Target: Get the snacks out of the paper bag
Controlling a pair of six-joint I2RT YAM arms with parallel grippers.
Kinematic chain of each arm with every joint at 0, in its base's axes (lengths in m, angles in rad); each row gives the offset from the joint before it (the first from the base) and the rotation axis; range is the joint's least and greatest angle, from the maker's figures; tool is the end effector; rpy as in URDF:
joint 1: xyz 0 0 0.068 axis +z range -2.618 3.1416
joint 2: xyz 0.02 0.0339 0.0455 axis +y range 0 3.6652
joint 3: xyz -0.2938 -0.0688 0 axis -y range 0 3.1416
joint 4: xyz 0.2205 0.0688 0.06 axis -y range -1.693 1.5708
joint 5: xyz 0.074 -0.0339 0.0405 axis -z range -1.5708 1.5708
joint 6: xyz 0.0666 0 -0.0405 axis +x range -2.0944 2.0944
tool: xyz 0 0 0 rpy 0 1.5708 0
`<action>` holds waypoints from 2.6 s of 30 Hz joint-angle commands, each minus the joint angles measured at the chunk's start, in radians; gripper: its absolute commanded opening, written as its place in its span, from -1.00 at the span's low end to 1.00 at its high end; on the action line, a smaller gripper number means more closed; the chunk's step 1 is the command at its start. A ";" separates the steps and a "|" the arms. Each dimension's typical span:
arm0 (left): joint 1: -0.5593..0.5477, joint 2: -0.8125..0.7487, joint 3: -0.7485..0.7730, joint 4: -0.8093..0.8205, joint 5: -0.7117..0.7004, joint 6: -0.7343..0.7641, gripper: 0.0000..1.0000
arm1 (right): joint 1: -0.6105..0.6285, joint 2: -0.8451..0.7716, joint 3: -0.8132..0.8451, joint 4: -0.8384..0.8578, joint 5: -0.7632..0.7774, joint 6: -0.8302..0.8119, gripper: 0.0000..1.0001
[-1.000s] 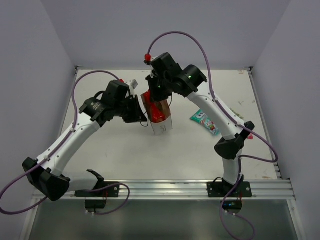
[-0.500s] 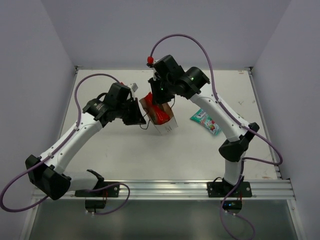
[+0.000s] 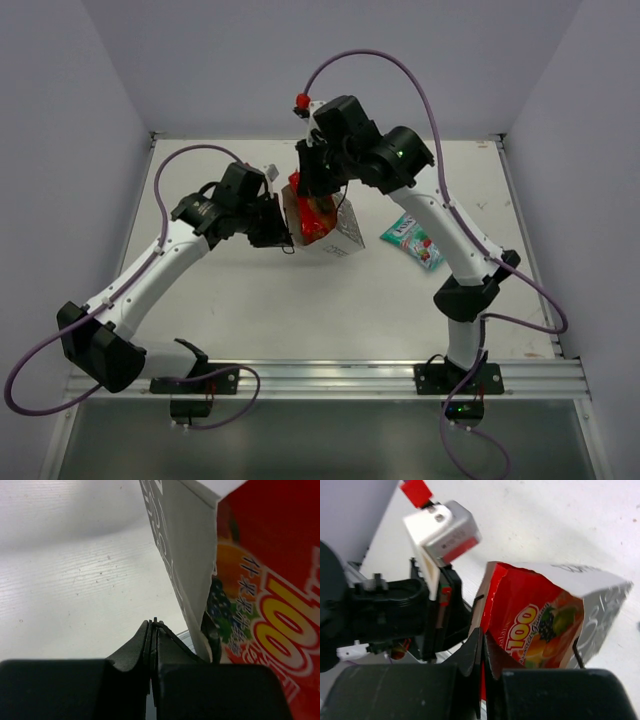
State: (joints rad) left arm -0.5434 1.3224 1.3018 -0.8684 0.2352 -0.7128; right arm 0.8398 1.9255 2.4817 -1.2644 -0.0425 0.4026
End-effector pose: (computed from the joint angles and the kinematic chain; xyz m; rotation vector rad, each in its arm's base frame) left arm 0.2119 -0.1461 0.3460 -0.1119 2.6110 -0.7939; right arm 0.2545 0.2881 0.4650 -0.5382 2.3154 0.6777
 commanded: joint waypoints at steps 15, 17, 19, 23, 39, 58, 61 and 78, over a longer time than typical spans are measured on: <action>0.005 -0.022 0.045 0.048 0.004 -0.010 -1.00 | -0.025 -0.086 -0.008 0.112 -0.045 -0.011 -1.00; 0.005 -0.023 0.056 0.048 0.010 -0.011 -1.00 | -0.025 -0.129 -0.240 0.176 -0.043 0.001 -1.00; 0.005 -0.026 0.085 0.052 0.030 -0.020 -1.00 | -0.025 -0.189 -0.448 0.313 -0.091 0.005 -1.00; 0.005 -0.035 0.103 0.059 0.052 -0.030 -1.00 | -0.027 -0.211 -0.518 0.411 -0.164 0.027 -1.00; 0.007 -0.068 0.030 0.022 -0.002 -0.013 -1.00 | -0.021 -0.141 -0.075 0.180 -0.013 0.002 -1.00; 0.013 -0.071 0.027 0.002 0.001 -0.001 -1.00 | -0.021 -0.246 0.011 0.243 0.033 -0.018 -1.00; 0.014 -0.068 0.027 0.000 -0.002 0.003 -1.00 | -0.022 -0.266 0.016 0.266 0.030 -0.021 -1.00; 0.042 -0.103 0.013 -0.043 -0.031 0.009 -1.00 | -0.143 -0.393 0.031 0.361 0.217 -0.105 -1.00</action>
State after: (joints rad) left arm -0.5129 1.2526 1.3106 -0.8921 0.2157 -0.7208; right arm 0.7414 1.6028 2.4809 -1.0512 0.1013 0.3248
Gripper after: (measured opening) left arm 0.030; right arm 0.009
